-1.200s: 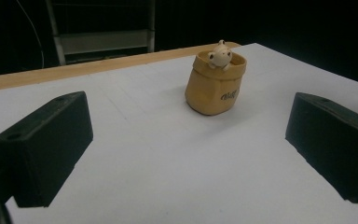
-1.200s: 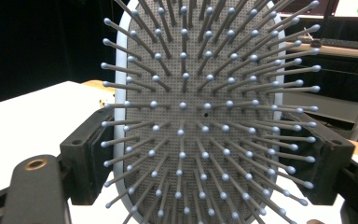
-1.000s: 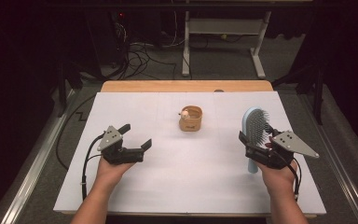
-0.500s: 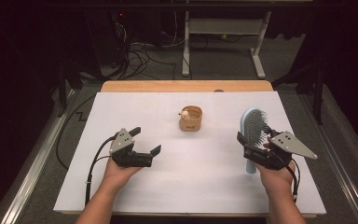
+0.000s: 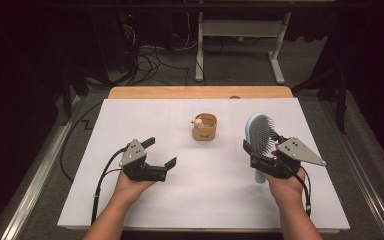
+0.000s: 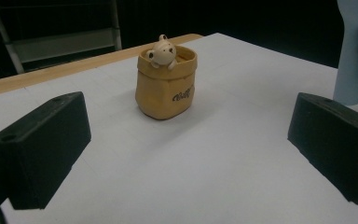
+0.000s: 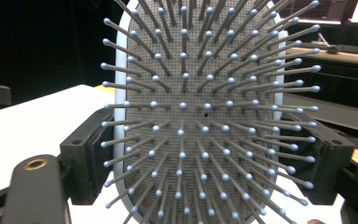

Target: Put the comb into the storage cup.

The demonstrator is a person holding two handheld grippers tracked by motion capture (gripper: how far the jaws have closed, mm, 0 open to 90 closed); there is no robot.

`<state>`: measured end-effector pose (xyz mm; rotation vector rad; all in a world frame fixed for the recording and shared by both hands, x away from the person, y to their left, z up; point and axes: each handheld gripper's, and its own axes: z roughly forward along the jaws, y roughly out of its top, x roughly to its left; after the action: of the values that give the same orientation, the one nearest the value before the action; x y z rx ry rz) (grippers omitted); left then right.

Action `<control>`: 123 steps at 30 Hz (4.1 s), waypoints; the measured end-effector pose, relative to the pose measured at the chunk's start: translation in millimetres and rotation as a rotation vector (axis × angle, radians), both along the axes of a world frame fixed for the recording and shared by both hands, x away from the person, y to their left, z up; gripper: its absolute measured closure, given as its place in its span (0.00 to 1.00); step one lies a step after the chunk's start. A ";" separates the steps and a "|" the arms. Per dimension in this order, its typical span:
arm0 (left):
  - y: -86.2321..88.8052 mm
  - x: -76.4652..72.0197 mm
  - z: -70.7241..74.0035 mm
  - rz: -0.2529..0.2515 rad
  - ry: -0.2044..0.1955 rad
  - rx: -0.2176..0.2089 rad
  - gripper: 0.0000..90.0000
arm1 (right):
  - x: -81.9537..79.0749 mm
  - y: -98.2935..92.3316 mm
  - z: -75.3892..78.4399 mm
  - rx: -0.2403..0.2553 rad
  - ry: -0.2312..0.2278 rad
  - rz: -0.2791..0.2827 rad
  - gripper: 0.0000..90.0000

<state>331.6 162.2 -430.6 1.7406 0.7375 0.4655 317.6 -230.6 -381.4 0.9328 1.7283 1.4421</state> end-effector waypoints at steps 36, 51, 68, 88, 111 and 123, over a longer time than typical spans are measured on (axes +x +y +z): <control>6.4 -1.2 0.3 0.016 -0.001 -0.021 0.00 | 8.5 100.0 0.3 -0.042 -0.019 0.209 0.23; 8.3 -3.4 3.8 0.017 -0.009 -0.039 0.00 | -1.6 110.9 -15.0 -0.053 0.002 0.245 0.23; -4.6 -13.4 21.6 0.001 -0.030 -0.030 0.00 | -1.6 98.2 -15.5 -0.047 -0.006 0.208 0.23; -17.2 -14.6 37.3 -0.012 -0.019 -0.047 0.00 | -0.3 102.1 -17.0 -0.066 -0.018 0.214 0.23; -32.6 -16.2 53.0 -0.047 -0.029 -0.057 0.00 | -1.0 105.2 -19.5 -0.073 -0.021 0.219 0.23; -41.5 -16.4 61.3 -0.066 -0.033 -0.061 0.00 | -0.4 105.2 -19.7 -0.074 -0.028 0.208 0.23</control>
<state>315.2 120.7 -369.4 1.6909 0.6617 0.4214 317.2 -125.4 -401.1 0.7067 1.8892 1.5025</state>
